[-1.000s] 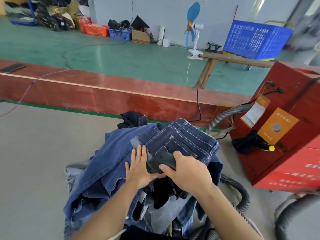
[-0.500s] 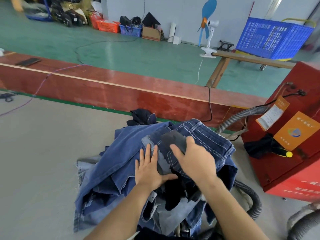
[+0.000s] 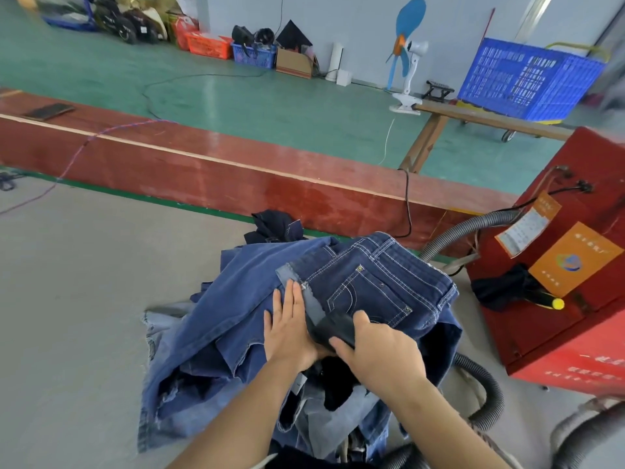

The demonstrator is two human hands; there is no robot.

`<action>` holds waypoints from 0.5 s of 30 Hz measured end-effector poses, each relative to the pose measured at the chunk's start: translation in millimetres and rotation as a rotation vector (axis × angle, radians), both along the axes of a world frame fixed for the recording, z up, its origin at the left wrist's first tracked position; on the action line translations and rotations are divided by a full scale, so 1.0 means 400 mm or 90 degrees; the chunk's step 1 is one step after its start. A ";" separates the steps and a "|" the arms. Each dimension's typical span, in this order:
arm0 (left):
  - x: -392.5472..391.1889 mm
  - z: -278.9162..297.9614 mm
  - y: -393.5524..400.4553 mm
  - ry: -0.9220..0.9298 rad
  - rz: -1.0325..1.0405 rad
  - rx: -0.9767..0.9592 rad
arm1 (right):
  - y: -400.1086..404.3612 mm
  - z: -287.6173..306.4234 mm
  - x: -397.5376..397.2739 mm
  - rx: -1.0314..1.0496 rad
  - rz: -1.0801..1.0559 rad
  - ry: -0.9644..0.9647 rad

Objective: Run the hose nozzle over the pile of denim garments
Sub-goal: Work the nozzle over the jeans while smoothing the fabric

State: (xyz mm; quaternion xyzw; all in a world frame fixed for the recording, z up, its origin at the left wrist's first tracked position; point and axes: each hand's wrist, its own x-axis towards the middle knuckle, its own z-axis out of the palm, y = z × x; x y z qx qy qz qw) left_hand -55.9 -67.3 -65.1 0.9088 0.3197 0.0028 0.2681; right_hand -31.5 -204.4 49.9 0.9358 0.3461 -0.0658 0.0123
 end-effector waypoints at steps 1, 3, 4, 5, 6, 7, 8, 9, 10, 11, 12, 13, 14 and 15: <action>-0.001 -0.001 -0.001 -0.012 0.003 -0.005 | 0.012 -0.006 -0.002 0.000 0.002 -0.017; -0.002 -0.001 -0.002 -0.040 0.007 -0.019 | 0.040 -0.016 -0.002 0.024 0.004 -0.033; -0.004 0.000 -0.002 -0.046 0.009 -0.031 | 0.054 -0.016 0.000 0.041 0.000 -0.035; -0.004 0.002 -0.002 -0.046 0.006 -0.039 | 0.066 -0.012 0.004 0.060 -0.008 -0.038; -0.005 0.003 -0.002 -0.043 0.000 -0.041 | 0.074 -0.004 0.010 0.080 -0.017 -0.040; -0.007 0.005 -0.002 -0.040 -0.006 -0.039 | 0.078 0.005 0.017 0.100 -0.026 -0.040; -0.008 0.006 -0.001 -0.036 -0.008 -0.038 | 0.073 0.016 0.022 0.119 -0.035 -0.034; -0.007 0.006 0.001 -0.032 -0.008 -0.036 | 0.061 0.026 0.025 0.131 -0.042 -0.024; -0.006 0.006 0.002 -0.029 -0.006 -0.034 | 0.044 0.033 0.026 0.134 -0.044 -0.015; -0.006 0.006 0.001 -0.029 -0.003 -0.032 | 0.025 0.037 0.023 0.125 -0.041 -0.009; -0.007 0.007 0.000 -0.030 -0.002 -0.029 | 0.008 0.038 0.018 0.109 -0.032 -0.008; -0.008 0.008 0.000 -0.030 -0.004 -0.026 | -0.006 0.037 0.011 0.089 -0.021 -0.009; -0.008 0.008 -0.002 -0.030 -0.004 -0.024 | -0.013 0.034 0.004 0.068 -0.009 -0.009; -0.007 0.005 -0.002 -0.029 -0.002 -0.022 | -0.016 0.029 -0.002 0.046 0.000 -0.009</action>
